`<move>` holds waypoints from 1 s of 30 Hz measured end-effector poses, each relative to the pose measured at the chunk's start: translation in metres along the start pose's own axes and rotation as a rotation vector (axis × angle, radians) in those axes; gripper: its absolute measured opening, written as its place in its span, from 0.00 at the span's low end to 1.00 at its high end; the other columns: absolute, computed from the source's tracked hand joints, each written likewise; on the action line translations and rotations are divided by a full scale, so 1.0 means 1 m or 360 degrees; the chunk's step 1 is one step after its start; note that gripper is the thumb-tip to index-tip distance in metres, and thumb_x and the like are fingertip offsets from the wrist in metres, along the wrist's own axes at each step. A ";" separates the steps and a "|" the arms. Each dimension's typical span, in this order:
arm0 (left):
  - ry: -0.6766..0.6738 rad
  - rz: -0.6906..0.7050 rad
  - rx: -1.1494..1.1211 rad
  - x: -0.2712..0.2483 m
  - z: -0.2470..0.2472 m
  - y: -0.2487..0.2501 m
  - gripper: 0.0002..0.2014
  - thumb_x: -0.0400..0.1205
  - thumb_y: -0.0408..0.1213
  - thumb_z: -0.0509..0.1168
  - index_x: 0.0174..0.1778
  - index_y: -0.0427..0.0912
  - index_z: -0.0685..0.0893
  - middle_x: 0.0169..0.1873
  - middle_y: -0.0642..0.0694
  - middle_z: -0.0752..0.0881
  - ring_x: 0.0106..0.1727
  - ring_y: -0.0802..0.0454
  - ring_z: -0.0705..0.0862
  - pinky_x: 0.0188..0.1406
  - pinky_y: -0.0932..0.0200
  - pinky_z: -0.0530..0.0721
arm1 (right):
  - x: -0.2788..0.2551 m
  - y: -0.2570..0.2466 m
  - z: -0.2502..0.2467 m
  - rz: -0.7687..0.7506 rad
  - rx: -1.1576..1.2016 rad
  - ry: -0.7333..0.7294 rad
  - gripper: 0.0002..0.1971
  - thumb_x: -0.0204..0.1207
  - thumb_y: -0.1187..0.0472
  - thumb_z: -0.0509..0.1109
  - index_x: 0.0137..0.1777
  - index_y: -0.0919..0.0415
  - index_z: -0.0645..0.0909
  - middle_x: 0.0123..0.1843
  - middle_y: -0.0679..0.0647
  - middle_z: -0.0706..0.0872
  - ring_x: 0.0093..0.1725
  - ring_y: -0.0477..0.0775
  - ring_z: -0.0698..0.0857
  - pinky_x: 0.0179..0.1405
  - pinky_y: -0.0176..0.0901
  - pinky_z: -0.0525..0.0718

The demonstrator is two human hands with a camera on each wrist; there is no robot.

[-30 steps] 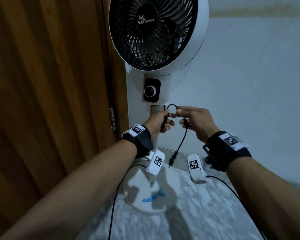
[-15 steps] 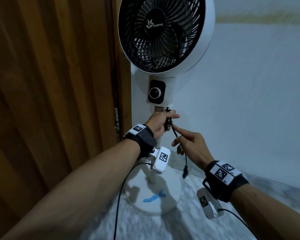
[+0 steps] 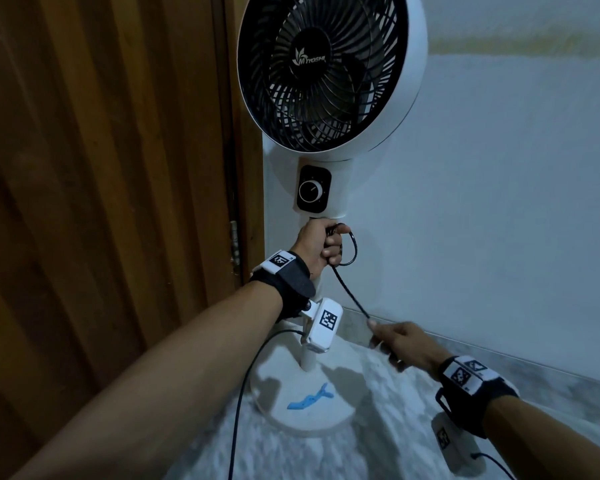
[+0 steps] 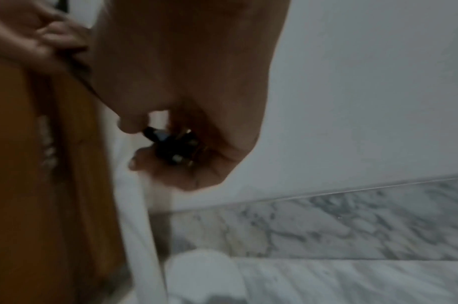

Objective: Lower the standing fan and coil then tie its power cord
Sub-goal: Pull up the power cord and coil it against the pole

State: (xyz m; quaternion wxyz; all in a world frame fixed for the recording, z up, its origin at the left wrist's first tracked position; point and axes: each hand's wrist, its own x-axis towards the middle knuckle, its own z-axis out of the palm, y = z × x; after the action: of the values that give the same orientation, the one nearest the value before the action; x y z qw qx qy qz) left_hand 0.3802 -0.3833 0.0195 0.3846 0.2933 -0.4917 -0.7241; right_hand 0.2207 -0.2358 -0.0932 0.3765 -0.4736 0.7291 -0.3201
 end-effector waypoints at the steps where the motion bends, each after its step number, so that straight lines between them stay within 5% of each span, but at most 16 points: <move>1: -0.0006 -0.0011 0.0023 0.001 0.000 0.000 0.15 0.82 0.40 0.54 0.34 0.39 0.80 0.15 0.53 0.64 0.13 0.56 0.58 0.16 0.65 0.60 | 0.006 -0.002 -0.009 0.0047 -0.0009 0.0134 0.28 0.77 0.35 0.68 0.43 0.62 0.91 0.32 0.53 0.81 0.24 0.51 0.76 0.22 0.36 0.76; 4: 0.0013 -0.0022 0.0121 0.002 0.002 -0.003 0.17 0.82 0.43 0.52 0.29 0.42 0.75 0.14 0.52 0.64 0.13 0.55 0.59 0.18 0.63 0.60 | 0.023 -0.028 -0.032 0.0153 0.0402 0.0304 0.22 0.83 0.47 0.66 0.47 0.69 0.86 0.30 0.55 0.77 0.16 0.48 0.71 0.14 0.30 0.65; 7: 0.0032 -0.0004 0.0313 0.003 0.004 -0.008 0.18 0.84 0.42 0.51 0.29 0.44 0.74 0.14 0.54 0.64 0.15 0.55 0.60 0.24 0.58 0.60 | 0.029 -0.076 -0.049 0.0137 0.1227 0.0215 0.16 0.87 0.63 0.52 0.45 0.68 0.79 0.32 0.57 0.73 0.22 0.50 0.71 0.12 0.31 0.69; 9: 0.0054 0.0014 0.0385 0.005 0.003 -0.012 0.19 0.86 0.42 0.50 0.31 0.43 0.76 0.15 0.54 0.66 0.15 0.56 0.63 0.25 0.57 0.59 | 0.028 -0.103 -0.056 -0.0012 0.1445 0.0217 0.13 0.84 0.69 0.54 0.48 0.72 0.81 0.34 0.58 0.74 0.28 0.51 0.72 0.19 0.34 0.74; 13: 0.0102 0.0041 0.0354 0.008 -0.003 -0.016 0.21 0.88 0.43 0.51 0.39 0.40 0.84 0.18 0.52 0.69 0.19 0.54 0.69 0.24 0.59 0.66 | 0.016 -0.131 -0.047 -0.0372 0.1235 0.0223 0.08 0.76 0.72 0.69 0.52 0.69 0.86 0.33 0.55 0.81 0.28 0.47 0.77 0.39 0.36 0.76; 16: 0.0112 0.0012 0.0148 0.010 -0.006 -0.015 0.20 0.87 0.46 0.54 0.40 0.39 0.86 0.19 0.50 0.73 0.22 0.51 0.71 0.28 0.59 0.70 | 0.006 -0.131 -0.032 -0.0506 0.0892 0.0340 0.14 0.69 0.68 0.81 0.54 0.64 0.88 0.40 0.53 0.92 0.40 0.47 0.89 0.43 0.39 0.84; 21: 0.0113 0.0083 0.0319 0.006 -0.003 -0.015 0.12 0.85 0.41 0.61 0.39 0.42 0.83 0.26 0.46 0.77 0.28 0.49 0.75 0.26 0.59 0.68 | 0.003 -0.113 -0.012 -0.0648 0.0597 0.0373 0.12 0.68 0.66 0.81 0.52 0.60 0.92 0.47 0.55 0.95 0.49 0.52 0.93 0.53 0.43 0.89; 25: 0.0148 0.0084 0.0221 0.000 -0.002 -0.017 0.12 0.87 0.32 0.57 0.38 0.41 0.79 0.31 0.45 0.78 0.32 0.48 0.76 0.33 0.55 0.69 | 0.006 -0.104 -0.018 -0.0613 0.0561 0.0552 0.10 0.74 0.61 0.70 0.47 0.56 0.94 0.45 0.53 0.94 0.44 0.50 0.89 0.42 0.41 0.87; 30: 0.0056 -0.0016 -0.0116 -0.003 -0.009 -0.010 0.13 0.85 0.32 0.56 0.35 0.39 0.76 0.24 0.46 0.74 0.24 0.49 0.76 0.31 0.57 0.74 | 0.020 -0.104 -0.025 -0.0495 0.0646 0.0531 0.12 0.80 0.54 0.71 0.61 0.55 0.87 0.52 0.49 0.89 0.46 0.51 0.85 0.40 0.41 0.84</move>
State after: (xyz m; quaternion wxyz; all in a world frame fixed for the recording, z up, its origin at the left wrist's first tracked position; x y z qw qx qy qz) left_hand 0.3865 -0.3825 0.0073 0.4002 0.2942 -0.4566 -0.7381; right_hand 0.2407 -0.2882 0.0003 0.2852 -0.4354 0.6207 -0.5864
